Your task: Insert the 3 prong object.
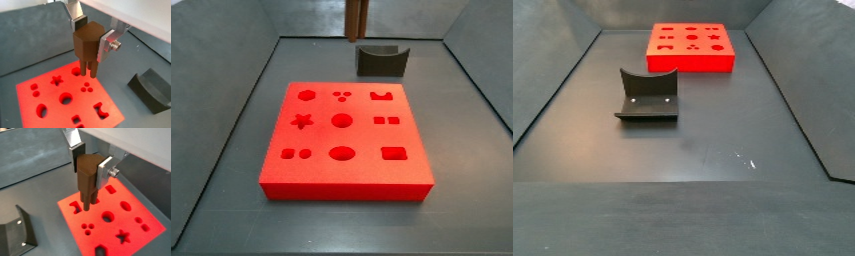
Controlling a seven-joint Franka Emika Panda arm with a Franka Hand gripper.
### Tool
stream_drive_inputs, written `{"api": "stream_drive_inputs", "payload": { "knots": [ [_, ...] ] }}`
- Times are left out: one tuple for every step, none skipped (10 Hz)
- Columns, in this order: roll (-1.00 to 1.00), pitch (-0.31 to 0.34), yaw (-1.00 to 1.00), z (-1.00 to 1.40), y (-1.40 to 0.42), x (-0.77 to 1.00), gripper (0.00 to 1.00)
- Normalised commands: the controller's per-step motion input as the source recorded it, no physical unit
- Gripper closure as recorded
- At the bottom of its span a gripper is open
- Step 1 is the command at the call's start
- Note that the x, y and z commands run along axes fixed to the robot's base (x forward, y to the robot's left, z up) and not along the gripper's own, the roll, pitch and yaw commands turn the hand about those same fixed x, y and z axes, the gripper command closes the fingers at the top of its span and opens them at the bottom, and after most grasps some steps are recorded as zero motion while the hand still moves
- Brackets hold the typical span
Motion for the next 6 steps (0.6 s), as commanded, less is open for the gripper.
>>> {"api": "stream_drive_inputs", "payload": {
  "knots": [
    [0.09,0.0,0.71,-0.51,0.11,0.29,1.0],
    [-0.01,0.0,0.74,-0.63,0.1,0.04,1.0],
    [-0.17,0.0,0.77,-0.63,0.03,0.0,1.0],
    [-0.22,-0.05,0.85,-0.43,0.01,-0.05,1.0],
    [-0.22,-0.071,0.86,-0.41,0.0,-0.03,1.0],
    [-0.17,-0.121,0.87,-0.19,0.05,-0.07,1.0]
  ]
}}
